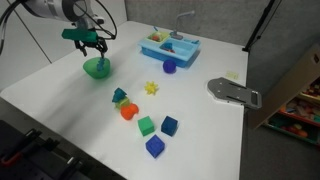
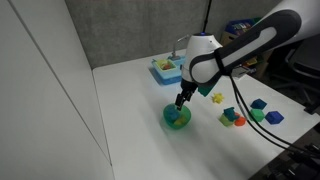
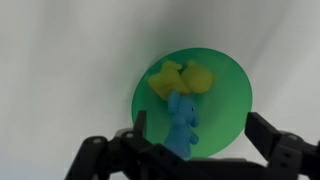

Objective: Remove the blue toy from the bowl and put it on the table

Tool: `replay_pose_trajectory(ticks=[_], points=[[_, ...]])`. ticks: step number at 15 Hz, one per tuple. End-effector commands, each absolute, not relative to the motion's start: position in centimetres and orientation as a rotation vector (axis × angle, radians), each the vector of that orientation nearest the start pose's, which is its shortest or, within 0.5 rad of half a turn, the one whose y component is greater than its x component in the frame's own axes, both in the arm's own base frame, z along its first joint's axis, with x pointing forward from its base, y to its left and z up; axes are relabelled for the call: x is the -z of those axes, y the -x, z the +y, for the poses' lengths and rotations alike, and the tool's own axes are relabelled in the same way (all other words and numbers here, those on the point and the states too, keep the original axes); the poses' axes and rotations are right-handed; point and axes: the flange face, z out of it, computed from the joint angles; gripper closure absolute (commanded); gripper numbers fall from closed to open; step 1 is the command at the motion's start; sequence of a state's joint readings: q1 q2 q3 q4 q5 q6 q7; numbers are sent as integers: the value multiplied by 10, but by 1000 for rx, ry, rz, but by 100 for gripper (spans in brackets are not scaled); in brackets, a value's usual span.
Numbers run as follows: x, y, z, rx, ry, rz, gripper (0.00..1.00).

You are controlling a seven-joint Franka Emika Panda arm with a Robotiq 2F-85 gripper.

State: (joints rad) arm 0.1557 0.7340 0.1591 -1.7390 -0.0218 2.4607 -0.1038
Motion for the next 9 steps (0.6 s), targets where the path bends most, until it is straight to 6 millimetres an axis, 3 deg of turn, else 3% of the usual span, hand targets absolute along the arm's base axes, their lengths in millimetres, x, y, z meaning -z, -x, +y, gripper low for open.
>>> replay_pose_trajectory(ticks=[1,9], points=[[-136,-651,202,21,2968,-606,0],[-94,-664,213,90,2923,-589,0]])
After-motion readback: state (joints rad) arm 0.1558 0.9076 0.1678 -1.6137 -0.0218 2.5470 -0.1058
